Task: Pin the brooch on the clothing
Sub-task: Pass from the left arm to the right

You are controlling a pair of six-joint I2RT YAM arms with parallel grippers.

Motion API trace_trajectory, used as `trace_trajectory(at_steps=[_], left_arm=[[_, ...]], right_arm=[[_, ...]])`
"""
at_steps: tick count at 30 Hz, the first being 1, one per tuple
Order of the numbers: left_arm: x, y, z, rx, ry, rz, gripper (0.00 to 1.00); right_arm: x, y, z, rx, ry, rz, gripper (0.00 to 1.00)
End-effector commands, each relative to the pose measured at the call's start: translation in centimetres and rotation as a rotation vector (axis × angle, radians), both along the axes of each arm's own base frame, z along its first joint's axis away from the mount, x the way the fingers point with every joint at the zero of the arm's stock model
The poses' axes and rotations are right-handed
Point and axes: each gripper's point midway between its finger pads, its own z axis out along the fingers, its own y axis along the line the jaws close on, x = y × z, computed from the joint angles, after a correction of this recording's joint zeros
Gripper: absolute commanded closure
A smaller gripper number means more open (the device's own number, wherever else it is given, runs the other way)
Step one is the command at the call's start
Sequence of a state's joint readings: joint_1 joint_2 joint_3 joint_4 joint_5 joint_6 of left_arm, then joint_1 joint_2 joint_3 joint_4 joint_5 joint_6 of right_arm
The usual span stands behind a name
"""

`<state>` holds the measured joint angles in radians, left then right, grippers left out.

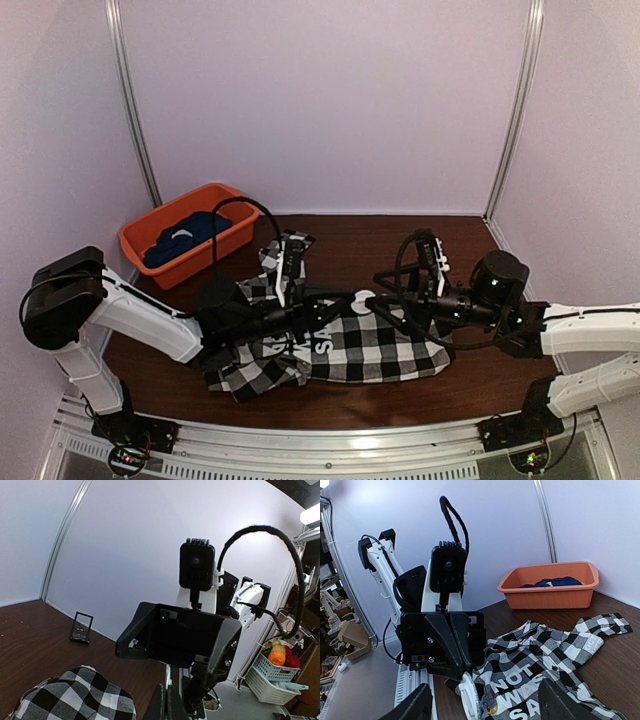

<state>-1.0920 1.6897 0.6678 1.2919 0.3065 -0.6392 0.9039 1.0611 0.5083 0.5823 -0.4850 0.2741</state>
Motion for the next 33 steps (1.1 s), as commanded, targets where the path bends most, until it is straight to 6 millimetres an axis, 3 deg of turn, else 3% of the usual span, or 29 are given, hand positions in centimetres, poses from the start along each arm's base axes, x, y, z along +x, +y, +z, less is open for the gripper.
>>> trace_trajectory(at_steps=[1, 9, 23, 26, 29, 33], left_arm=[[-1.2, 3.9, 7.5, -0.327, -0.154, 0.017, 1.0], [-1.2, 4.4, 8.2, -0.344, -0.169, 0.018, 1.0], [-1.7, 4.6, 9.4, -0.364, -0.2, 0.0, 1.0], [-1.8, 4.6, 9.5, -0.359, -0.21, 0.002, 1.0], [-1.8, 4.6, 9.5, -0.357, -0.214, 0.004, 1.0], [-1.8, 4.6, 9.5, -0.355, -0.215, 0.004, 1.0]], right_arm=[[-0.2, 1.1, 0.5, 0.025, 0.03, 0.042, 0.28], [-0.9, 0.9, 0.3, 0.058, 0.015, 0.057, 0.31], [-0.7, 1.5, -2.0, 0.017, 0.062, 0.067, 0.38], [-0.8, 1.5, -2.0, 0.024, 0.063, 0.07, 0.41], [-0.8, 1.6, -2.0, 0.024, 0.064, 0.076, 0.53], [-0.9, 1.7, -2.2, 0.026, 0.075, 0.085, 0.58]])
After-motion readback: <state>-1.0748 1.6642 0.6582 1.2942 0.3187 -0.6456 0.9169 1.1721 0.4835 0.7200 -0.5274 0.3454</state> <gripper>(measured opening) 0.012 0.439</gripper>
